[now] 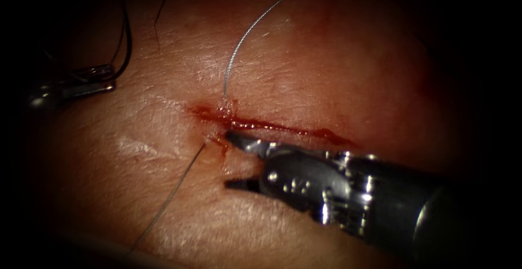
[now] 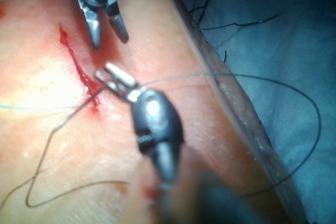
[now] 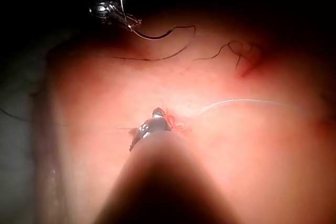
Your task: Wound Closure
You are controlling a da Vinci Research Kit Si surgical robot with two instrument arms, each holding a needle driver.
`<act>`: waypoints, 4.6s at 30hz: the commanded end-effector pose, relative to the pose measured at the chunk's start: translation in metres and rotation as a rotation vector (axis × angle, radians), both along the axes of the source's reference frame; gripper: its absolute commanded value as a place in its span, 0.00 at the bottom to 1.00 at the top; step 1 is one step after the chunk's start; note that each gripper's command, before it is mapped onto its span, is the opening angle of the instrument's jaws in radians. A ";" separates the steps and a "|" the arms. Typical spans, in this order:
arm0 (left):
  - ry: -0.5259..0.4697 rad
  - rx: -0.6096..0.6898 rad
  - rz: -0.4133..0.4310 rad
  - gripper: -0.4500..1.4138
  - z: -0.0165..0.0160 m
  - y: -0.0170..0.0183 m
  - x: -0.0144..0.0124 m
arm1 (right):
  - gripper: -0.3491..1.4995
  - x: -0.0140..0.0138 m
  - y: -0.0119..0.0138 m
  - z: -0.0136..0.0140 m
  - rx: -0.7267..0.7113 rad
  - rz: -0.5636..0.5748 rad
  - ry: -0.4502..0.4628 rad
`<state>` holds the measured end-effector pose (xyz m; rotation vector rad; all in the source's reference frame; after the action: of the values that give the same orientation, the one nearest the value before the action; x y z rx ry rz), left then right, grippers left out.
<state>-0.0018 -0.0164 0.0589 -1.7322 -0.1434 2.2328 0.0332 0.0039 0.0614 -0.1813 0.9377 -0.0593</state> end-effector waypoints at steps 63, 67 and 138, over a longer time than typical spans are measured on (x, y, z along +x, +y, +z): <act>-0.001 0.006 0.004 0.00 0.0002 -0.0010 -0.0002 | 0.00 -0.0006 -0.0225 -0.0129 0.115 -0.247 -0.017; -0.001 0.006 0.003 0.00 0.0002 -0.0010 -0.0002 | 0.00 0.0016 -0.0269 -0.0164 0.160 -0.286 0.036; 0.001 0.007 0.017 0.00 0.0003 -0.0013 -0.0004 | 0.00 0.0045 -0.0040 0.0078 -0.040 -0.230 -0.086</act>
<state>-0.0022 -0.0168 0.0587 -1.7363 -0.1613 2.2417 0.0368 0.0006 0.0688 -0.1122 0.8652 -0.2998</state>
